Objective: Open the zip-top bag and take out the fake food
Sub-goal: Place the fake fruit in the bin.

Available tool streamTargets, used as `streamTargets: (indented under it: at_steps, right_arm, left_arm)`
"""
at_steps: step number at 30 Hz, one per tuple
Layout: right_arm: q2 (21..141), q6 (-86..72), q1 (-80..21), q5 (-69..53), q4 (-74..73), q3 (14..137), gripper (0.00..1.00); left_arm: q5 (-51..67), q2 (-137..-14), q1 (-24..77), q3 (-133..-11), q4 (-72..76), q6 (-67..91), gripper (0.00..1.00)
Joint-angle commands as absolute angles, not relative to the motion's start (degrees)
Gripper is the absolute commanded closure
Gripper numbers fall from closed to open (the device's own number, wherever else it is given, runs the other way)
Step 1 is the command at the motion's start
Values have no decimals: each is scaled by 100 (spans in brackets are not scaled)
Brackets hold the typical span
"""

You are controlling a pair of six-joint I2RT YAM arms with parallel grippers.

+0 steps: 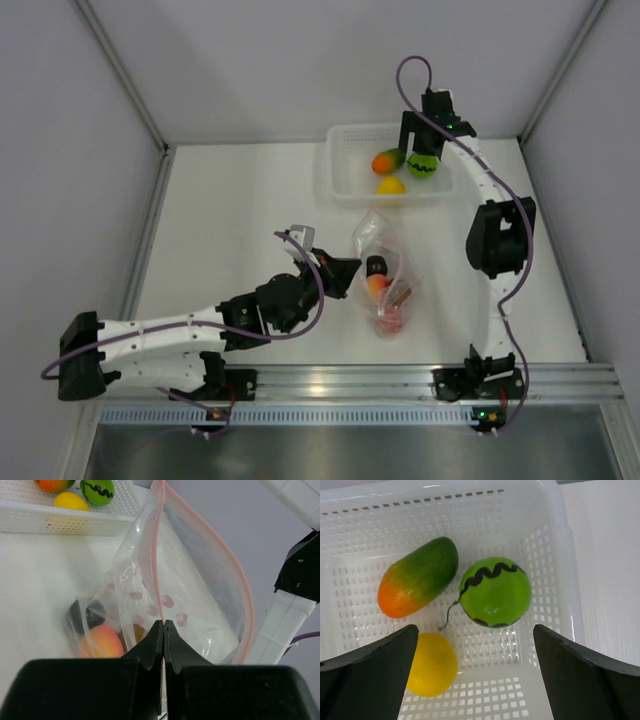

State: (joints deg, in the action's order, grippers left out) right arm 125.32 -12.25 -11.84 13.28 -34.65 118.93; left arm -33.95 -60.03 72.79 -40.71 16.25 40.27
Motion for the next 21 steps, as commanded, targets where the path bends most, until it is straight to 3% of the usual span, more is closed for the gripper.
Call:
streamTargets:
  at_steps: [1,8,11,21]
  right_arm:
    - [11490,-1502,-1108,942,-3367,11858,1]
    - [10108,-2135,-1019,-859,-2970,10723,1]
    - [9512,-2285,-1055,-1439,-2989,10199,11]
    - [6778,-2514,-2002,-1012,-3084,8324,25]
  left_arm:
    - [-3463,-5941,7207,-4350,1591,3885,100]
    - [-3085,-6003,6917,-4491,1564,3902,100]
    - [-2858,-6038,6812,-4552,1564,3937,100]
    - [-2769,-6266,6504,-4807,1564,3885,100]
